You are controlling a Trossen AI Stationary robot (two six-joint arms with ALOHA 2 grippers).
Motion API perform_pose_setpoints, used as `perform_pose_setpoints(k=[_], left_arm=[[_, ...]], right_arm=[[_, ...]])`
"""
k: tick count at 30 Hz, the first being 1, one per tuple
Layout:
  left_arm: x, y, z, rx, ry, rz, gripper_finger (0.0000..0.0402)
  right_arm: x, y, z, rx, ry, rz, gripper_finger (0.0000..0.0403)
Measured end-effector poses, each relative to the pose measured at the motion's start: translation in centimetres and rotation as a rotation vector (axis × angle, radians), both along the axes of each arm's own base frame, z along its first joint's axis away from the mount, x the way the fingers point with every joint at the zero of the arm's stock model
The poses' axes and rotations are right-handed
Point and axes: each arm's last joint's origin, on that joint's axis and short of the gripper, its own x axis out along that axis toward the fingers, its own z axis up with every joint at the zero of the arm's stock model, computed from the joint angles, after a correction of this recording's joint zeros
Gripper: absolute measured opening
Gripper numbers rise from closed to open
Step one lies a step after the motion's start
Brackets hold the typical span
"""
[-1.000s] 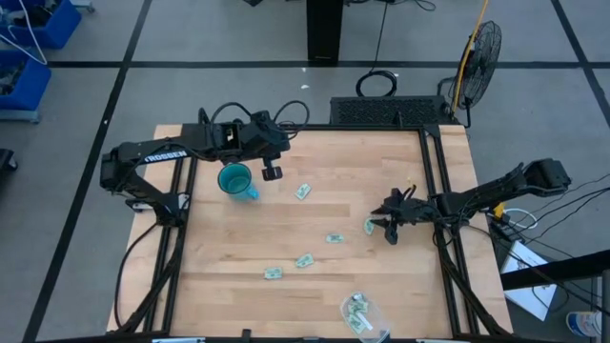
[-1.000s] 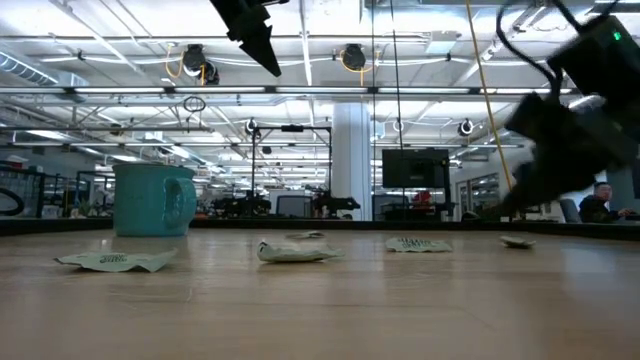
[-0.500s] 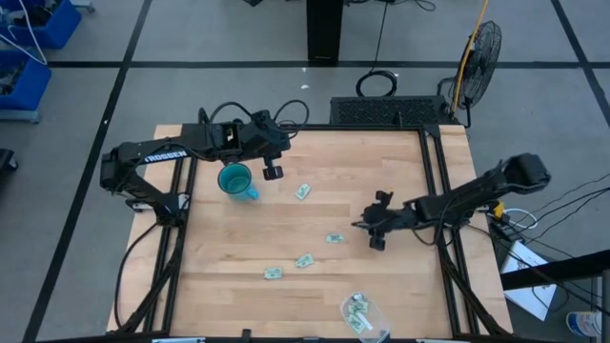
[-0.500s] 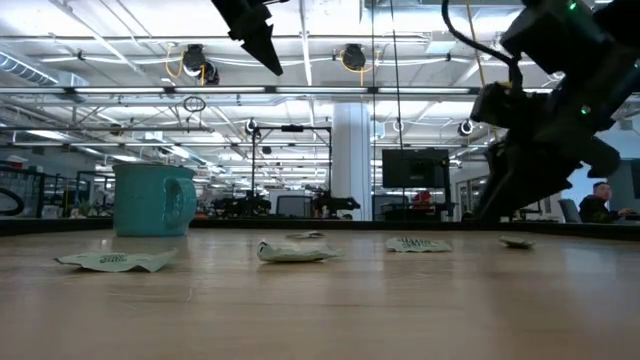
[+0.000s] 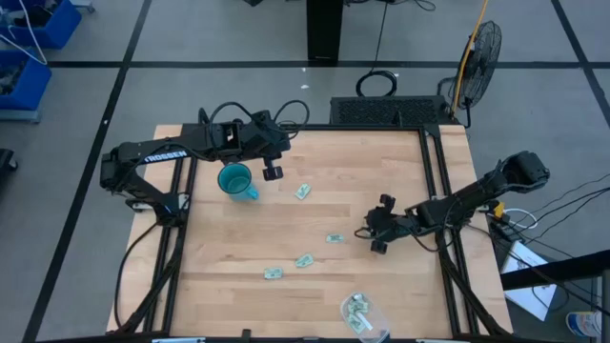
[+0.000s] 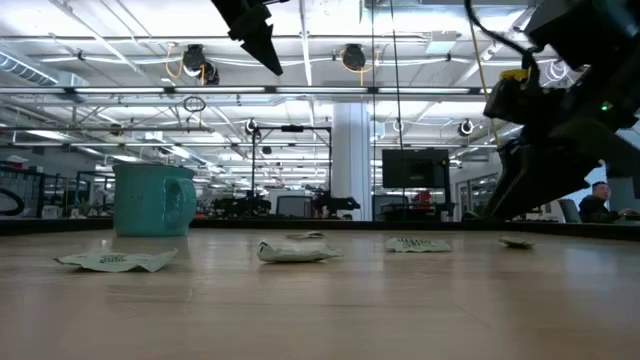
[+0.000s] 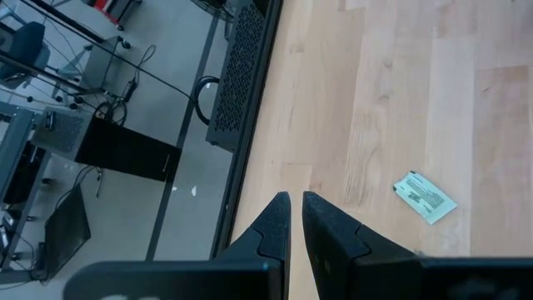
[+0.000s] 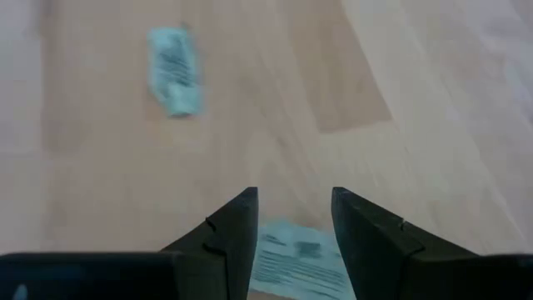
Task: Pick and place Stevia / Truvia into bins
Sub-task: Put the green stevia packet into the transparent container
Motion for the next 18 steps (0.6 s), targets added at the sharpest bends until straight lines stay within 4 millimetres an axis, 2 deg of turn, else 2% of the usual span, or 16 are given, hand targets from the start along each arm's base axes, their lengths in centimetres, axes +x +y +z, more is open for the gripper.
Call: perform_pose_setpoints(k=[7,18], left_arm=[[0.0,0.0,0.0,-0.005,-0.003,0.001,0.0042],[0.0,-0.1,0.0,-0.023,-0.014,0.004,0.0042]], right_arm=[[-0.5,1.1,-0.5,-0.004,0.019,0.059,0.0146],[-0.9,1.0,-2.3,-0.058,0.094,0.052,0.0145]])
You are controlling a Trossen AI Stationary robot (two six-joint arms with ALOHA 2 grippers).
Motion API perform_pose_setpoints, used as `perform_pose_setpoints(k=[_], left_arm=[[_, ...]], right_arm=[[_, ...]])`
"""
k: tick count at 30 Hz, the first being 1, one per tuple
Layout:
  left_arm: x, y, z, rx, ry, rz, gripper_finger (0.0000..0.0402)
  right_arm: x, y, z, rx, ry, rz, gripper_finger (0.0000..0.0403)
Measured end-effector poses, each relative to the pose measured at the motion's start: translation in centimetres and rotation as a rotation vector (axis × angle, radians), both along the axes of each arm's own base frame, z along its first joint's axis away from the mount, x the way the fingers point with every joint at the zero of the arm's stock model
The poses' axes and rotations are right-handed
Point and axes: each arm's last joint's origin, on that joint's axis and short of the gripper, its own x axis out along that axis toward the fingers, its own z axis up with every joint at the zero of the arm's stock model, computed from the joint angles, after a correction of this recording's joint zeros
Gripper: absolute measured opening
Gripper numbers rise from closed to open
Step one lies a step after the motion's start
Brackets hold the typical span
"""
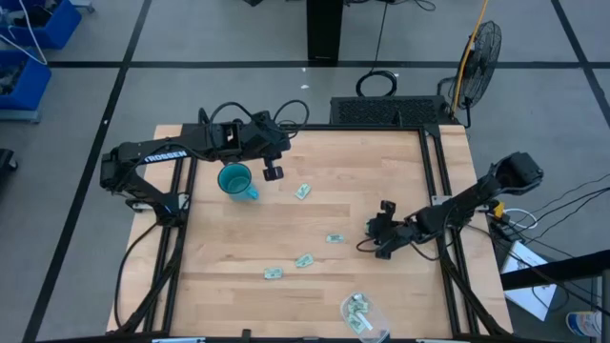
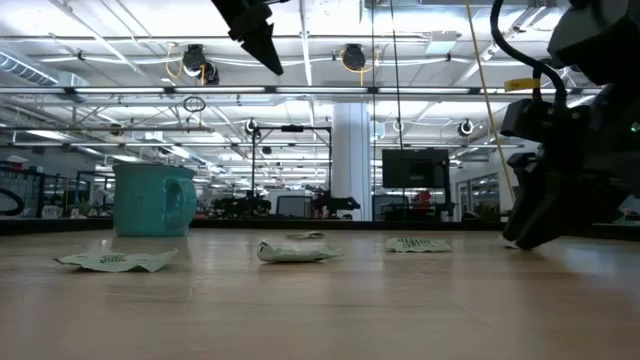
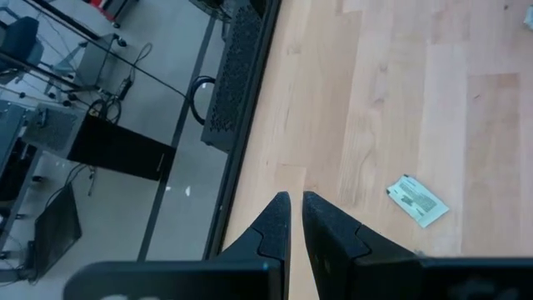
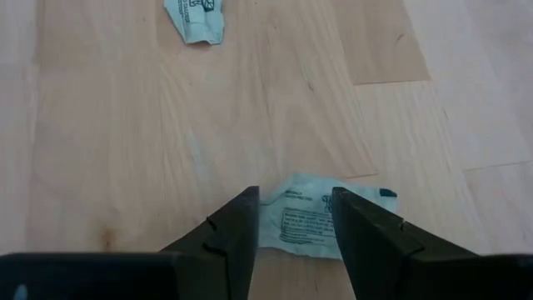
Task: Pick and place Stevia / Truvia into bins
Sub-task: Put the green stevia packet into the transparent container
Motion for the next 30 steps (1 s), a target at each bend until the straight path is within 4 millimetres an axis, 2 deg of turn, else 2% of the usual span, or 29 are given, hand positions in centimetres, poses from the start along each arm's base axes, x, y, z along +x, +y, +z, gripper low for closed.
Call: perform_pose_setpoints(k=[6,18,26,30], left_arm=[[0.0,0.0,0.0,-0.009,-0.002,-0.008,0.0042],[0.0,0.0,0.0,-0.009,-0.002,-0.008,0.0042],[0.0,0.0,0.0,-0.004,0.002,-0.014,0.0042],[0.0,0.0,0.0,-0.004,0.002,-0.014,0.0042]], right_arm=[[0.0,0.0,-0.1,-0.002,0.006,0.002,0.0123],[0.0,0.0,-0.1,-0.002,0.015,0.008,0.0007],[-0.1,0.0,0.0,-0.009,0.014,0.018,0.0001],[0.5,0.2,1.1,-0.023,-0.012,0.052,0.0001]])
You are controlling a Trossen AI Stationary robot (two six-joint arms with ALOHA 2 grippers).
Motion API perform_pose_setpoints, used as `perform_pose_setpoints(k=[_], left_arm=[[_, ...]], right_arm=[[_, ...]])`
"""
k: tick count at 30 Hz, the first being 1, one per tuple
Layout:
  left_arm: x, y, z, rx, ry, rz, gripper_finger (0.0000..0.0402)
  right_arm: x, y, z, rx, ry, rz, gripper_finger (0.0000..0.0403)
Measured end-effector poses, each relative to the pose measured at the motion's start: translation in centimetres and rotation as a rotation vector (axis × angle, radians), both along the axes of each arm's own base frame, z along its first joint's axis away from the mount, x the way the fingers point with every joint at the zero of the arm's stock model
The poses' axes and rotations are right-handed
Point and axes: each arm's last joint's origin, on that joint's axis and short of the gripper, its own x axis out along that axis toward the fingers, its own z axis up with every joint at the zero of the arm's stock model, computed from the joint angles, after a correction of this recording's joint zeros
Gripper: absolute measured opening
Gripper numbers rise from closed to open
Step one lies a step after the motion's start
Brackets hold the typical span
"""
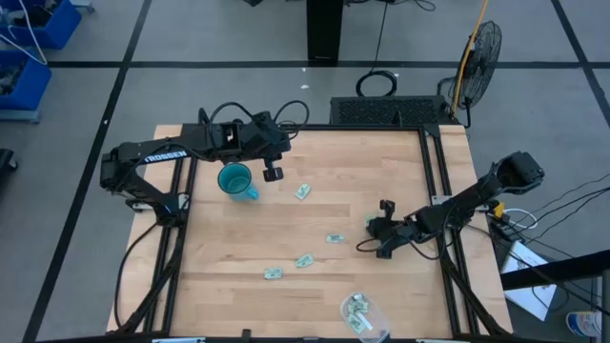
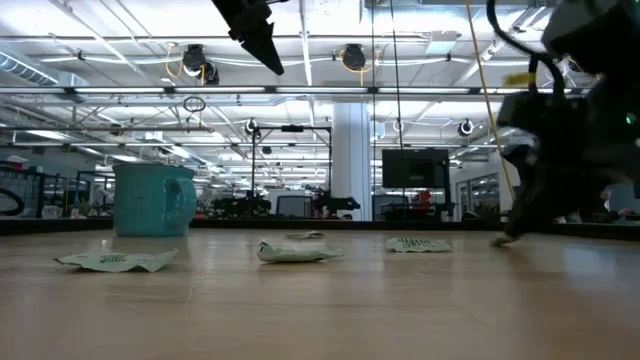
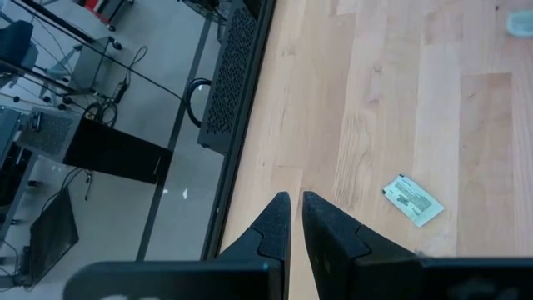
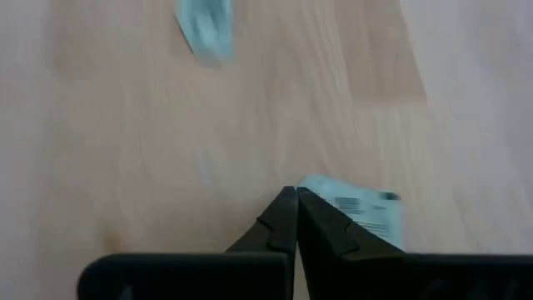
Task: Pick and place Stevia / Truvia into bins
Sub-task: Put the green stevia packet into the transparent container
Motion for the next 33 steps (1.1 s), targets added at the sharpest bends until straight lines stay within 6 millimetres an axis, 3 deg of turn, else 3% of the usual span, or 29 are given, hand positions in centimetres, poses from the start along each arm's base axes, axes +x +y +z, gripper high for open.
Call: perform_pose_setpoints(k=[11,16,22,28,33], left_arm=[[0.0,0.0,0.0,0.0,0.0,0.0,0.0042],[0.0,0.0,0.0,-0.001,0.0,0.0,0.0042],[0.0,0.0,0.0,-0.001,0.0,0.0,0.0042],[0.0,0.0,0.0,-0.005,-0.003,0.004,0.0042],[0.0,0.0,0.0,-0.02,-0.014,0.021,0.0042]], right_arm=[[2.5,1.7,4.5,0.066,-0.043,0.066,0.0],[3.3,4.8,7.3,0.288,-0.105,0.199,0.0],[2.7,9.5,9.9,0.618,-0.257,0.332,0.0],[1.2,13.4,9.4,0.814,-0.257,0.316,0.0],[0.9,16.0,7.1,0.914,-0.213,0.264,0.0]])
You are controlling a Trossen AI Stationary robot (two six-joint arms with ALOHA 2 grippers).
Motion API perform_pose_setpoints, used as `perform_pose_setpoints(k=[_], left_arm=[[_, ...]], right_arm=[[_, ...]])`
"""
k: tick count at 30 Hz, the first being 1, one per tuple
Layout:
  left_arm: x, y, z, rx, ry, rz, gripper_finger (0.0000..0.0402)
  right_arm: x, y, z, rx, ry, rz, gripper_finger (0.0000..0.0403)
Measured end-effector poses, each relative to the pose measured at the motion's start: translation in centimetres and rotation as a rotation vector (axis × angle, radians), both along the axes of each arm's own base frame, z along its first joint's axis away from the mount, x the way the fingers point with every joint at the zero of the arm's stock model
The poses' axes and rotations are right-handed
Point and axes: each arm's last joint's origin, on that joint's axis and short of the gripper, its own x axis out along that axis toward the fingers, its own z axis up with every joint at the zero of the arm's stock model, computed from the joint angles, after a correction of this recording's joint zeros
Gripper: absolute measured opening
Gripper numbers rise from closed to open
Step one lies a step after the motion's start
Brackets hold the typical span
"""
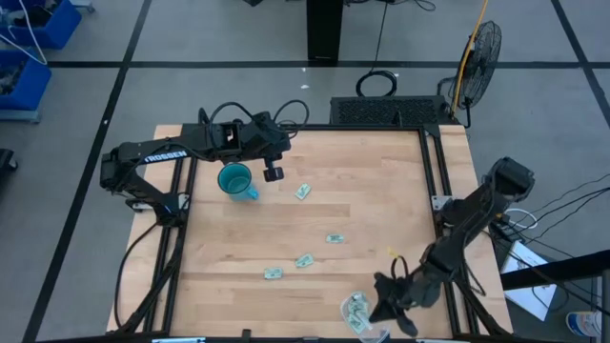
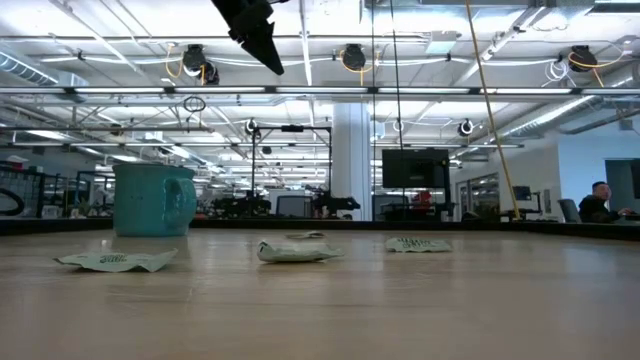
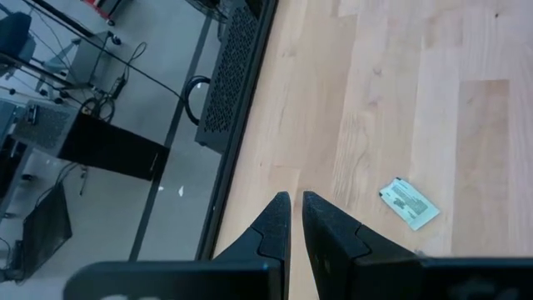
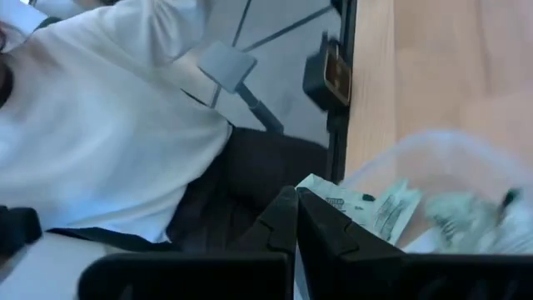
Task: Pick and place Stevia / Truvia into bins
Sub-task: Put the green stevia packet into the transparent container
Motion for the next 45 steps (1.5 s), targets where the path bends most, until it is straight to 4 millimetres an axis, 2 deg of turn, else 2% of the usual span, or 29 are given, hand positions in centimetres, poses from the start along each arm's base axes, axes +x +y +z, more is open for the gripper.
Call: perform_pose_setpoints(k=[4,10,14,22,28,32,38,45], left_arm=[[0.0,0.0,0.0,-0.005,-0.004,0.005,0.0042],[0.0,0.0,0.0,-0.008,-0.006,0.01,0.0042],[0.0,0.0,0.0,-0.014,-0.008,0.003,0.0042],[0.0,-0.1,0.0,-0.021,-0.011,0.0,0.0042],[0.0,-0.1,0.0,-0.02,-0.011,-0.001,0.0042],[0.0,-0.1,0.0,-0.021,-0.011,-0.003,0.0042],[0.0,-0.2,0.0,-0.062,-0.039,0.038,0.0042],[-0.3,-0.2,-0.3,-0.068,0.013,0.037,0.0042]], right_arm=[[-0.1,1.0,-1.7,-0.02,0.019,-0.007,0.0],[-0.3,1.1,-2.0,-0.044,0.03,-0.028,0.0],[-0.4,0.9,-2.3,-0.018,0.102,-0.063,0.0003],[-0.6,0.6,-2.9,-0.04,0.163,-0.088,0.0044],[0.0,0.0,-2.1,-0.068,0.1,-0.077,0.0071],[0.6,-1.2,-0.8,-0.145,-0.002,-0.077,0.0075],[1.4,-4.5,1.1,-0.377,-0.117,-0.165,0.0074],[2.7,-9.1,0.9,-0.689,-0.08,-0.289,0.0102]])
